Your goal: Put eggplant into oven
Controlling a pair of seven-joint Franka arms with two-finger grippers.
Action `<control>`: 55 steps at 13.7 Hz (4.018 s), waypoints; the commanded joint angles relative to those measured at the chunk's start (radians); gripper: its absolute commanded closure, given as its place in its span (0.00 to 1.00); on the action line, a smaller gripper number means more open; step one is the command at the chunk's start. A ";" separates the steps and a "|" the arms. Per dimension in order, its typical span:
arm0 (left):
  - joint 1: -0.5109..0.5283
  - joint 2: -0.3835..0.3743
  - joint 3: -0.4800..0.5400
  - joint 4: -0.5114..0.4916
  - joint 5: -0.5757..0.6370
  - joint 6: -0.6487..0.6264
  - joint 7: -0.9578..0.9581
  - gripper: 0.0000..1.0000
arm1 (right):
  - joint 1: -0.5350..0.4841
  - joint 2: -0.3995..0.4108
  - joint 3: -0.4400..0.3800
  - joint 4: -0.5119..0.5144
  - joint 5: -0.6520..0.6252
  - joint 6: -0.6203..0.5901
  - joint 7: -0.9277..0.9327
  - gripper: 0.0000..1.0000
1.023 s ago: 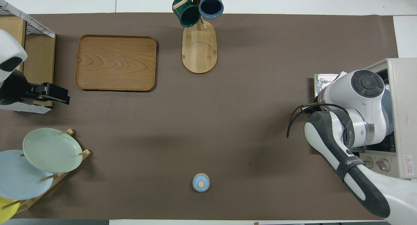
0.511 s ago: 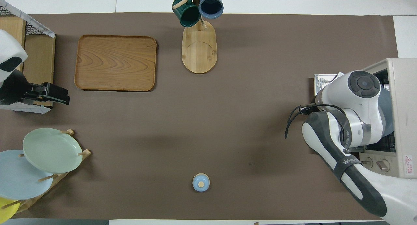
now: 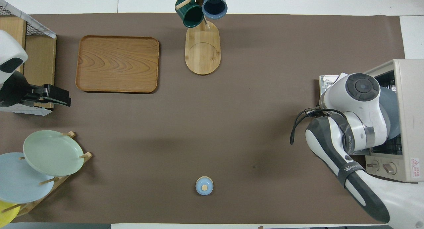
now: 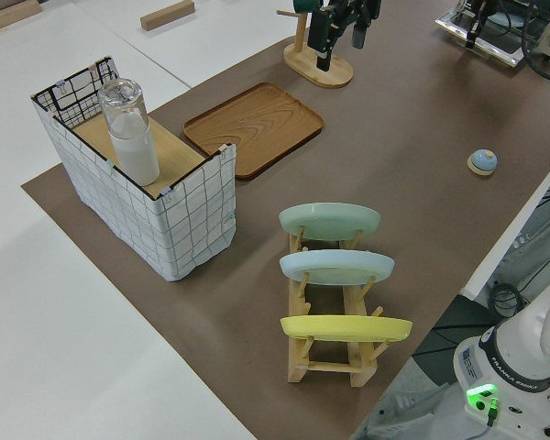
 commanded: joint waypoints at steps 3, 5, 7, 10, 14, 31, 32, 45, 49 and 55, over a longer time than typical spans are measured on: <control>-0.009 -0.001 0.009 0.008 0.015 0.001 0.001 0.00 | 0.009 -0.027 0.002 0.087 -0.079 -0.173 -0.133 1.00; -0.009 0.001 0.009 0.008 0.015 0.001 0.001 0.00 | -0.017 -0.064 -0.001 0.155 -0.069 -0.279 -0.256 1.00; -0.009 0.001 0.009 0.008 0.015 0.001 0.001 0.00 | -0.059 -0.112 -0.001 0.168 -0.062 -0.325 -0.325 1.00; -0.009 -0.001 0.009 0.006 0.015 0.001 0.001 0.00 | -0.114 -0.175 -0.003 0.171 -0.047 -0.382 -0.386 1.00; -0.009 0.001 0.009 0.008 0.015 0.001 0.001 0.00 | -0.194 -0.260 -0.008 0.186 -0.041 -0.422 -0.483 1.00; -0.009 0.001 0.009 0.008 0.015 0.001 0.001 0.00 | -0.138 -0.144 0.000 0.628 0.165 -0.754 -0.193 0.00; -0.009 -0.001 0.009 0.008 0.015 0.001 0.001 0.00 | -0.140 -0.143 0.000 0.631 0.163 -0.758 -0.172 0.00; -0.009 -0.001 0.009 0.008 0.015 0.001 0.001 0.00 | -0.155 -0.143 0.008 0.632 0.159 -0.761 -0.166 0.00; -0.009 -0.001 0.009 0.008 0.015 0.001 0.001 0.00 | -0.163 -0.146 0.006 0.631 0.159 -0.760 -0.166 0.00; -0.009 -0.001 0.009 0.006 0.015 0.001 0.001 0.00 | -0.152 -0.149 0.006 0.631 0.163 -0.766 -0.166 0.00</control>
